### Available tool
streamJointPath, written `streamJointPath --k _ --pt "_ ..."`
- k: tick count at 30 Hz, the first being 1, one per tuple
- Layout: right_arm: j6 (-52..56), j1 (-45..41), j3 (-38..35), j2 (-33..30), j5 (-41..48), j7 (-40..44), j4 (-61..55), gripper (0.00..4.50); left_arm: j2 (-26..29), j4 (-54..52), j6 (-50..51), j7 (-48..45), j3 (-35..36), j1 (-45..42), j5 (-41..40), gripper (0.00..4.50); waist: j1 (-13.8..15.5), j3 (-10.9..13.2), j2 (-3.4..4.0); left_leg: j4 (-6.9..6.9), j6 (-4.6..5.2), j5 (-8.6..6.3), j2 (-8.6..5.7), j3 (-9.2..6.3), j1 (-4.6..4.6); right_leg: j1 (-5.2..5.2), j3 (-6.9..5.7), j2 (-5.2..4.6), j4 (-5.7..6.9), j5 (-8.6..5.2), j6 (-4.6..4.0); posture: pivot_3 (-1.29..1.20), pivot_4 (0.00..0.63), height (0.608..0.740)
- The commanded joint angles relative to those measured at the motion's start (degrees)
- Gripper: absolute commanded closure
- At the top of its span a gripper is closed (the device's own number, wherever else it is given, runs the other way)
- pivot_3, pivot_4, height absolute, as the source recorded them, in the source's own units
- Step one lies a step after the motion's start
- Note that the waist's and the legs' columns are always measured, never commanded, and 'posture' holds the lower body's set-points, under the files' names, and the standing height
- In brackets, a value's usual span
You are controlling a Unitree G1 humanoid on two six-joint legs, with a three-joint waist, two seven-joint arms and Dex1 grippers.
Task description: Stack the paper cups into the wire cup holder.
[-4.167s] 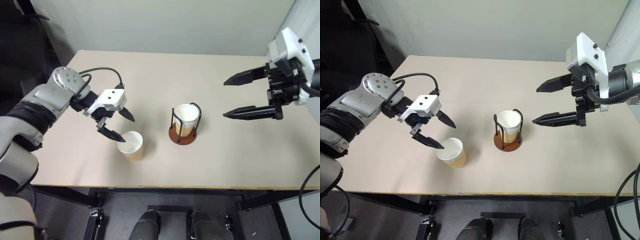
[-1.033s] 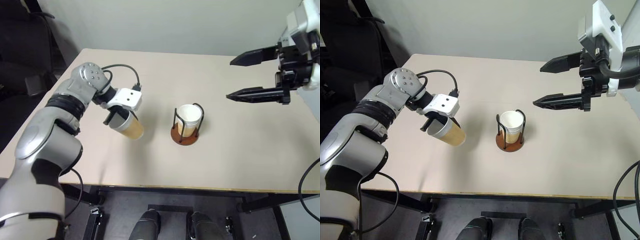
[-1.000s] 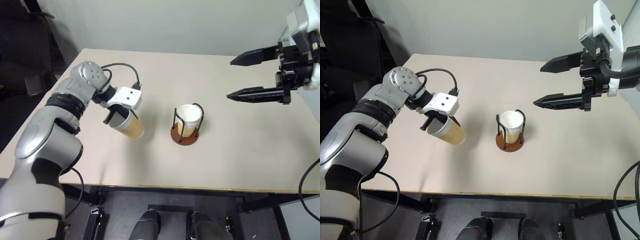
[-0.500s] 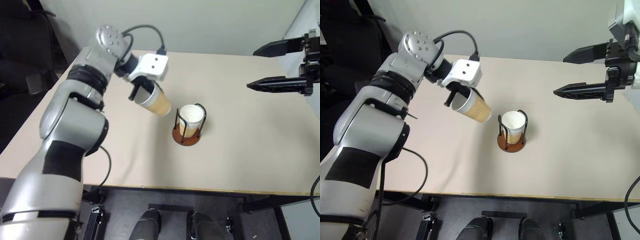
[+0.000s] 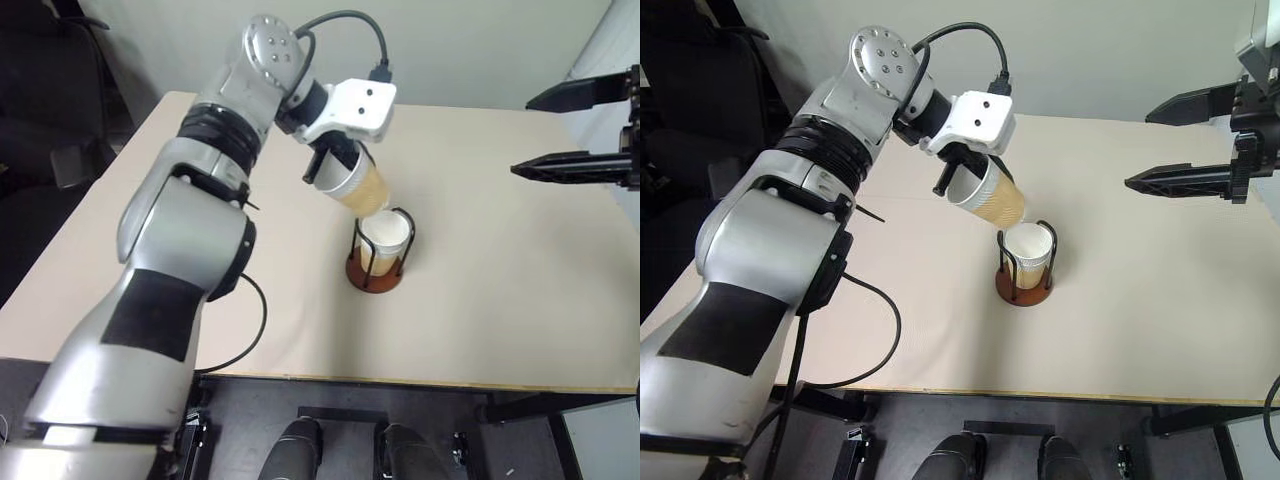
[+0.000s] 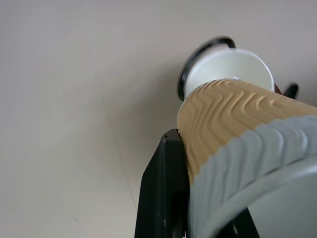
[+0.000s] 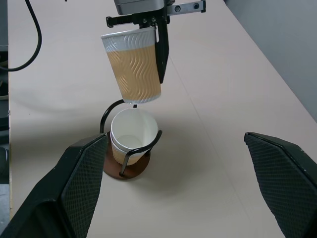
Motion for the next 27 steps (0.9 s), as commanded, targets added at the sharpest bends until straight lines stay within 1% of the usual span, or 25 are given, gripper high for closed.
streamJointPath --k 1,14,27 --pt "-0.39 -0.49 -2.55 -1.69 -0.34 0.11 -1.18 0.00 -0.87 -0.20 0.32 1.31 2.45 -2.54 0.80 4.49 0.04 0.01 0.03 0.03 0.02 -0.01 -0.06 0.06 0.02 0.01 -0.05 0.07 0.00 0.02 0.02 0.00 0.150 0.740" --pt "0.39 -0.51 -2.59 -1.69 -0.04 -0.31 -2.00 0.00 -3.53 -0.17 -0.88 0.06 3.47 -0.53 4.54 4.49 0.00 0.03 0.13 0.52 0.23 -0.12 -0.07 0.16 0.04 0.19 0.17 0.04 0.03 0.21 0.26 0.00 0.150 0.740" --pt "1.12 -0.60 -2.84 -1.49 0.31 -0.40 -2.57 0.00 -3.72 -0.01 -1.58 1.90 3.66 -0.10 6.50 4.49 0.00 0.02 0.16 0.52 0.26 -0.10 -0.11 0.28 0.07 0.18 0.19 0.10 0.03 0.25 0.30 0.00 0.150 0.740"
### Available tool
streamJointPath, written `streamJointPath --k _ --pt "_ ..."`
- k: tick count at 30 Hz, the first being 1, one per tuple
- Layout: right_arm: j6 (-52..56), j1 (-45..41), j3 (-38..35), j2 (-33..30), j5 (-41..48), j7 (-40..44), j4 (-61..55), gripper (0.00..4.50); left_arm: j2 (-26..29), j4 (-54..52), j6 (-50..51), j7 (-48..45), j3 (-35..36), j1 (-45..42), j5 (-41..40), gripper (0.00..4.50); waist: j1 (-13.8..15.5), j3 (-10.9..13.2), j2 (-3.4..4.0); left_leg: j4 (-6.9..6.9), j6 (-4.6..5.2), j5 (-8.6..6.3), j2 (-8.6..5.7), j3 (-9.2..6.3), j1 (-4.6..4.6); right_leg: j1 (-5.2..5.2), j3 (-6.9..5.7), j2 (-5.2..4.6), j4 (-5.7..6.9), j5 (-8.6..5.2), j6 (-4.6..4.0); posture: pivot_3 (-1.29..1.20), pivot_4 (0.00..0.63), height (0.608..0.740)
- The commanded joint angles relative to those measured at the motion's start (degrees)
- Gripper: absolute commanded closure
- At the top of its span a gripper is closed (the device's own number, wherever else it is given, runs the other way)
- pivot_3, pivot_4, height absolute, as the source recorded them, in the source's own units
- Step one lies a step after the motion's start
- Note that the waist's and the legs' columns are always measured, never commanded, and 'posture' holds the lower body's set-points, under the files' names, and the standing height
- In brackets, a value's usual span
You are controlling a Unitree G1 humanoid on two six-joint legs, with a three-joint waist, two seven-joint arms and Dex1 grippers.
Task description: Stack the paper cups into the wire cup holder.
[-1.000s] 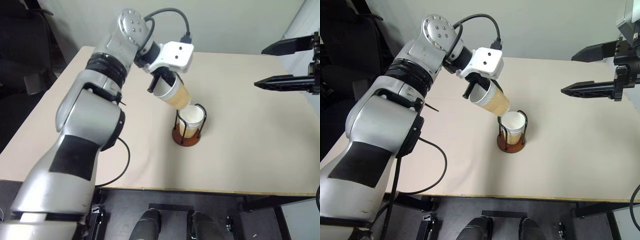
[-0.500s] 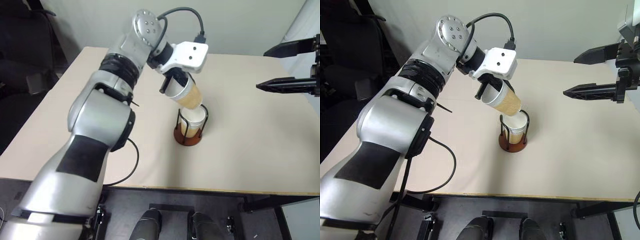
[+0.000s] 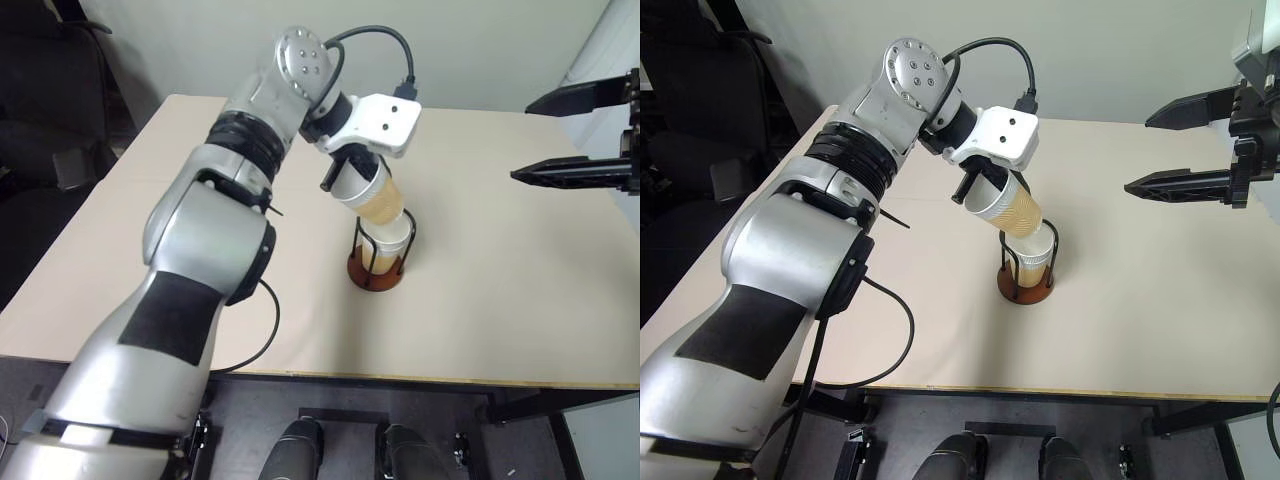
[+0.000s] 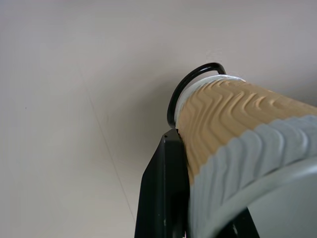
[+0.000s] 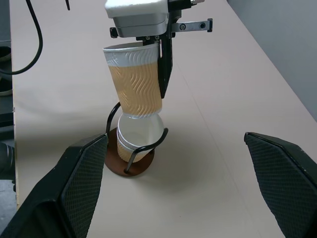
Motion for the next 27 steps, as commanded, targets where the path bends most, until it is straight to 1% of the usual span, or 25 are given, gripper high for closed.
streamJointPath --k 1,13,20,27 --pt "0.19 -0.94 -2.56 -0.98 0.23 -0.38 -0.86 0.00 -0.06 -0.21 -0.56 1.05 1.03 -0.45 0.63 4.49 0.00 0.00 0.01 0.03 0.00 0.00 0.03 -0.05 -0.01 0.00 0.05 -0.05 0.00 0.00 0.00 0.00 0.150 0.740" --pt "1.01 -0.12 -3.40 -1.41 0.67 -0.72 -1.72 0.00 -1.07 -0.02 -0.95 2.63 0.84 0.41 2.28 4.49 0.03 0.00 0.05 0.10 0.04 0.02 0.03 -0.02 -0.02 0.01 0.12 -0.09 0.03 0.03 0.05 0.00 0.150 0.740" --pt "2.17 0.49 -4.44 -1.83 1.59 -0.69 -2.12 0.00 -1.37 0.04 -1.18 1.76 0.76 0.88 3.11 4.49 0.05 -0.01 0.06 0.12 0.05 0.02 -0.01 0.06 0.01 0.01 0.13 -0.02 0.05 0.04 0.06 0.00 0.150 0.740" --pt "2.29 0.99 -5.10 -1.77 2.08 -1.47 -2.78 0.00 -2.10 0.01 -2.18 3.92 0.53 1.16 4.39 4.49 0.05 -0.01 0.08 0.23 0.08 0.01 0.02 0.06 -0.01 0.01 0.21 -0.04 0.08 0.06 0.10 0.00 0.150 0.740"
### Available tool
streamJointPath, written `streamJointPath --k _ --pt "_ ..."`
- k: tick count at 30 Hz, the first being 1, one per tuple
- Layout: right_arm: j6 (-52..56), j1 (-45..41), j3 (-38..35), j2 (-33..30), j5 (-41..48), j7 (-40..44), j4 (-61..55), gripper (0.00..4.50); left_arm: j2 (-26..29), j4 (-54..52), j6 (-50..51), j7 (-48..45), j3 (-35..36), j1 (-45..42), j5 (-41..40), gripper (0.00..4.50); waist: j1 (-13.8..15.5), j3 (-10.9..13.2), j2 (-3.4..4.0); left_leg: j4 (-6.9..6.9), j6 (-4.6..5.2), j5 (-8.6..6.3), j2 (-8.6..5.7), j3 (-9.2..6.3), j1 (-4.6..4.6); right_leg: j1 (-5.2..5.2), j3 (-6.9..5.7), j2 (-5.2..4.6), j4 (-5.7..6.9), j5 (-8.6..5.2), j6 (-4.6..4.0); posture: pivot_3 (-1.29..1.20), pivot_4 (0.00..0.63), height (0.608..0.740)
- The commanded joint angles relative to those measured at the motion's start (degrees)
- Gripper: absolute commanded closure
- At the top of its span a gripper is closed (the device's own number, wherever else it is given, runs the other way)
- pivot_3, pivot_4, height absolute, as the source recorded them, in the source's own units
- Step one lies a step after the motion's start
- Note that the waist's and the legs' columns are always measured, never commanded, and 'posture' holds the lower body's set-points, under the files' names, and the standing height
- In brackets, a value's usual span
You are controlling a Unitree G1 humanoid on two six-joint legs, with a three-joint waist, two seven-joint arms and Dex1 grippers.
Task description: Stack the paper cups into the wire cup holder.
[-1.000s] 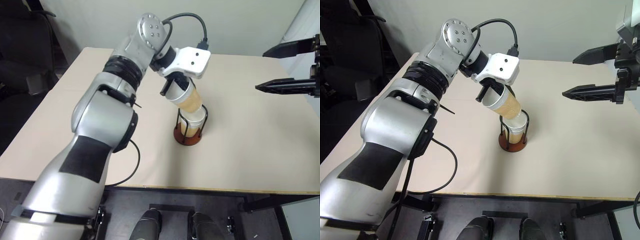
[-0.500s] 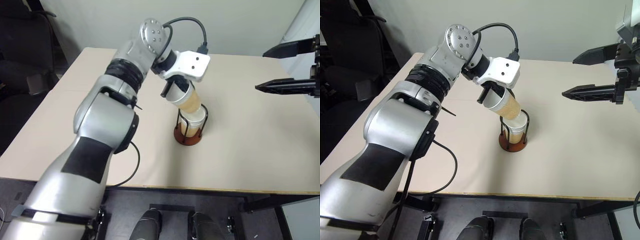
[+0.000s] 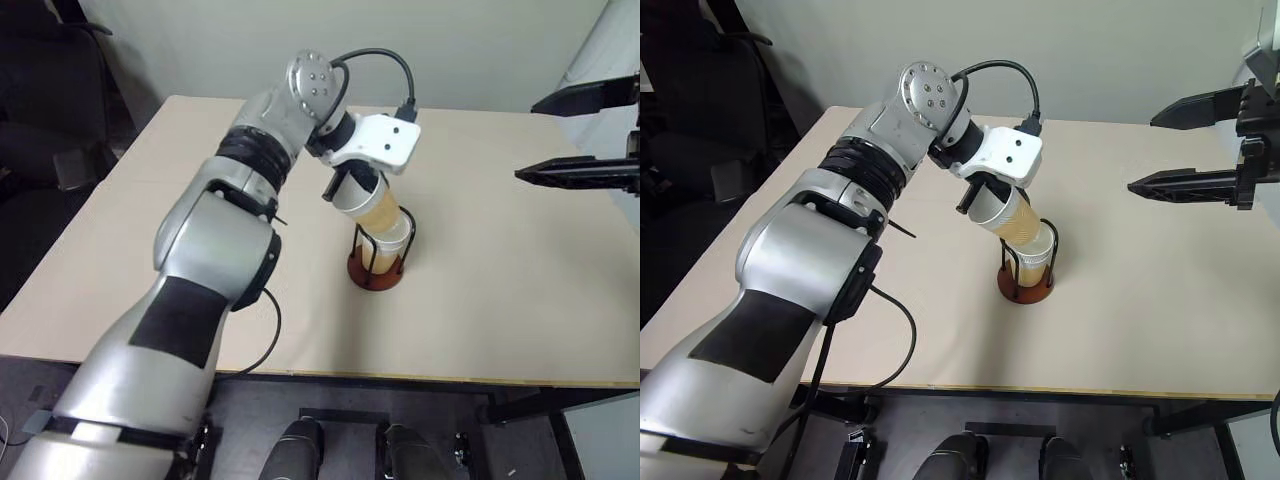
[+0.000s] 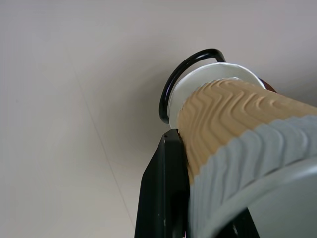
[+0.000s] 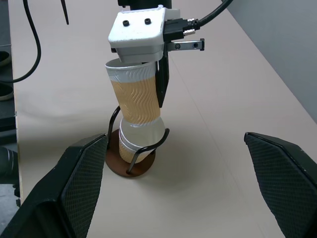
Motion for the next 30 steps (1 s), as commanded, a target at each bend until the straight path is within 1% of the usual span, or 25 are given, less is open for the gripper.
streamJointPath --k 1,11,17,20,23,30 --pt "0.08 -0.44 -2.70 -1.08 0.63 -0.62 -0.93 0.00 -0.51 -0.11 -0.81 1.22 0.55 -0.84 0.39 4.49 0.00 0.00 0.00 0.01 0.01 0.00 -0.04 0.05 0.01 0.00 -0.02 0.04 0.01 0.00 0.00 0.00 0.150 0.740" --pt "0.27 0.18 -3.19 -1.11 1.14 -1.30 -1.30 0.00 -0.38 0.09 -1.99 2.98 -0.38 -0.62 2.76 4.49 -0.08 0.00 0.02 0.34 0.29 -0.17 0.00 0.47 0.03 0.00 0.48 0.06 0.00 0.10 0.21 0.00 0.150 0.740" --pt "0.28 0.22 -3.05 -1.21 1.32 -1.52 -1.46 0.00 -0.32 0.12 -2.33 2.60 -0.30 -0.46 3.26 4.49 -0.11 0.00 0.03 0.62 0.53 -0.31 -0.02 0.76 0.02 0.03 0.75 0.03 -0.03 0.04 0.10 0.00 0.150 0.740" --pt "0.43 0.21 -2.93 -1.33 1.34 -1.44 -1.52 0.00 -0.35 0.09 -2.79 1.99 -0.31 -0.54 3.57 3.82 -0.11 0.00 0.03 0.67 0.56 -0.32 -0.03 0.81 0.03 0.06 0.81 0.01 -0.03 0.04 0.10 0.00 0.150 0.740" --pt "0.52 0.24 -2.87 -1.54 1.29 -1.31 -1.63 0.00 -0.37 0.11 -2.92 1.20 -0.10 -0.79 3.48 2.75 -0.09 -0.01 0.04 0.66 0.57 -0.31 -0.02 0.84 0.04 0.05 0.85 0.00 -0.02 0.05 0.10 0.00 0.150 0.740" --pt "0.59 0.63 -3.01 -2.05 1.38 -1.30 -1.91 0.00 -1.11 0.07 -3.00 4.99 0.78 -1.79 3.08 0.21 -0.10 -0.02 0.06 0.63 0.59 -0.33 -0.04 0.92 0.05 0.03 0.74 0.07 -0.03 0.11 0.20 0.00 0.150 0.740"
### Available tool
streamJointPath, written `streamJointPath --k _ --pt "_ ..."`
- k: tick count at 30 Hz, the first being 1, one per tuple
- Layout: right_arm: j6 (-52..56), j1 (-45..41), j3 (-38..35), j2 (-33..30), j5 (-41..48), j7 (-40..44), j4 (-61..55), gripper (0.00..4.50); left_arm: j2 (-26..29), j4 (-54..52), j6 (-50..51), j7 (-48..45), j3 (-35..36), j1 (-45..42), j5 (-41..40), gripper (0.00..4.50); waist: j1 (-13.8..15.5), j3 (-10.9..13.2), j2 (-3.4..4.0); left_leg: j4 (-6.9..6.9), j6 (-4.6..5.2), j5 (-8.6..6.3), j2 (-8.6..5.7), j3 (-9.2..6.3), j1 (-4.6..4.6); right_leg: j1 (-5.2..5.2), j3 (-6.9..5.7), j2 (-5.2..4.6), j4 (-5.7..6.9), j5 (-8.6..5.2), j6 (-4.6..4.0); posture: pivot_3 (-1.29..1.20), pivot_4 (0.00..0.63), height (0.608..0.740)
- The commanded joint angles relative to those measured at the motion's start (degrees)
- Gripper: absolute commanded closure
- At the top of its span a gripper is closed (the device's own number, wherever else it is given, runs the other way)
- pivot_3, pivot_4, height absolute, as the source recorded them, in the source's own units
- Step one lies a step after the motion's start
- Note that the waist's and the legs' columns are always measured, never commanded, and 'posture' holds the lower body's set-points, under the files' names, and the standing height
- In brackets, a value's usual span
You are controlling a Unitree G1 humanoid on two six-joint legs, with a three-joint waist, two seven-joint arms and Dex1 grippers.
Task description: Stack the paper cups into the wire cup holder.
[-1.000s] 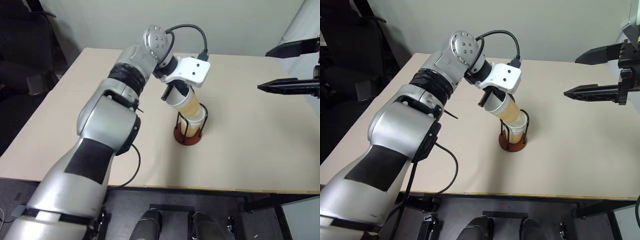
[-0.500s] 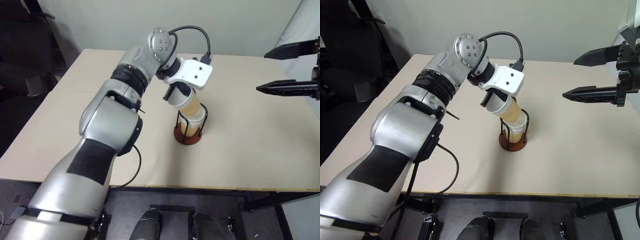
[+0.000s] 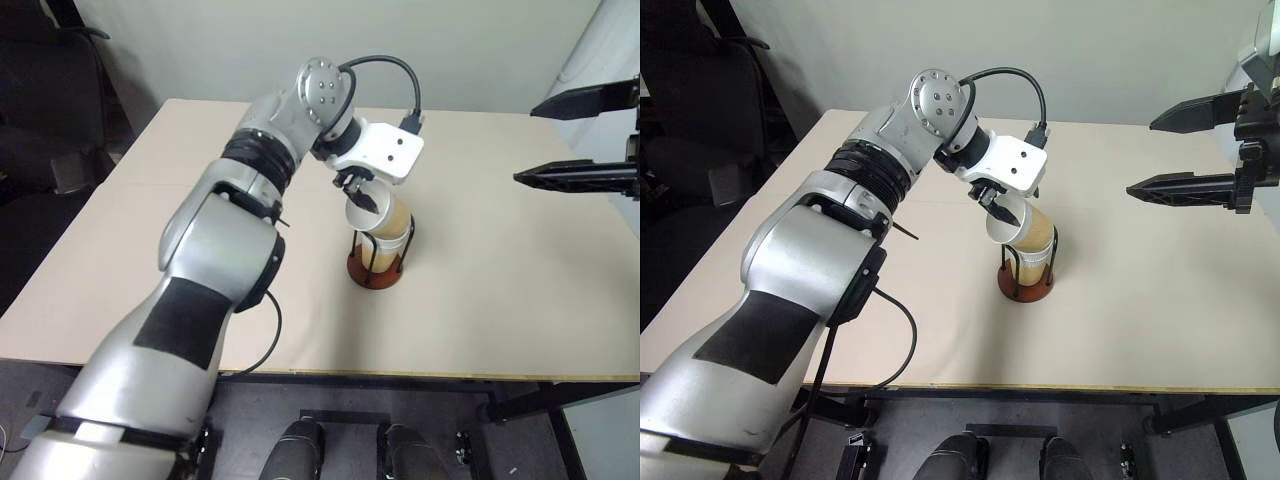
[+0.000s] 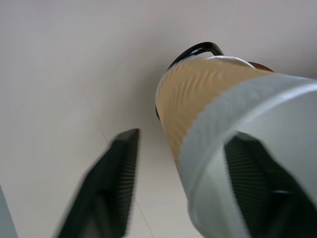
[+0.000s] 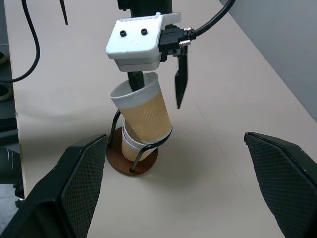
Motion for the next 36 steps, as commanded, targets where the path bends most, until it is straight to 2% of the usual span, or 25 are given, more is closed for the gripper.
streamJointPath --k 1,9,16,25,32,35,36 --pt "-0.23 -0.40 -2.63 -1.34 0.47 -0.18 -0.94 0.00 -0.79 0.01 -0.32 3.00 1.39 -2.01 -0.73 0.04 0.04 0.00 0.01 0.02 0.00 0.00 0.04 -0.03 -0.01 0.00 0.10 -0.05 -0.01 0.01 0.02 0.00 0.150 0.740" --pt "-0.32 -0.30 -2.63 -1.60 0.56 -0.09 -1.12 0.00 -3.15 -0.06 -2.45 16.68 1.97 -2.38 -0.55 0.04 0.07 0.00 0.03 0.02 0.04 -0.02 -0.01 0.03 0.00 0.02 0.09 -0.05 -0.07 0.09 0.16 0.00 0.150 0.740" --pt "-0.28 -0.28 -2.58 -1.52 0.62 -0.08 -1.12 0.00 -3.66 0.26 -3.11 21.42 1.72 -2.90 0.02 0.04 0.05 0.00 0.05 0.01 0.04 -0.02 0.05 0.04 0.02 0.03 0.16 -0.06 -0.06 0.18 0.33 0.00 0.150 0.740" --pt "-0.57 -0.53 -2.17 -1.72 0.21 0.21 -0.61 0.00 -2.79 0.56 -2.40 20.31 1.85 -3.15 -0.23 0.04 0.07 0.00 0.05 0.01 0.04 -0.02 0.00 0.06 0.08 0.08 0.16 -0.04 -0.06 0.11 0.21 0.00 0.150 0.740" --pt "-0.98 -1.09 -1.78 -1.55 -0.09 0.39 -0.33 0.00 -1.07 0.74 -3.61 11.81 -0.37 -0.98 1.29 0.04 0.04 -0.01 0.06 -0.01 0.04 -0.02 -0.01 0.09 0.12 0.08 0.09 0.03 -0.06 0.09 0.17 0.00 0.150 0.740" --pt "-0.96 -1.10 -1.82 -1.65 -0.09 0.43 -0.33 0.00 -0.80 0.75 -2.96 9.16 0.10 -0.20 0.84 0.61 0.08 -0.01 0.06 0.01 0.04 -0.02 -0.01 0.07 0.12 0.10 0.04 0.02 -0.04 0.06 0.12 0.00 0.150 0.740" --pt "-0.94 -1.10 -1.83 -1.68 -0.07 0.45 -0.33 0.00 -0.77 0.74 -2.74 8.53 0.24 -0.13 0.73 0.93 0.09 0.00 0.06 0.03 0.04 -0.02 0.01 0.03 0.11 0.10 0.16 -0.04 -0.04 0.07 0.13 0.00 0.150 0.740"
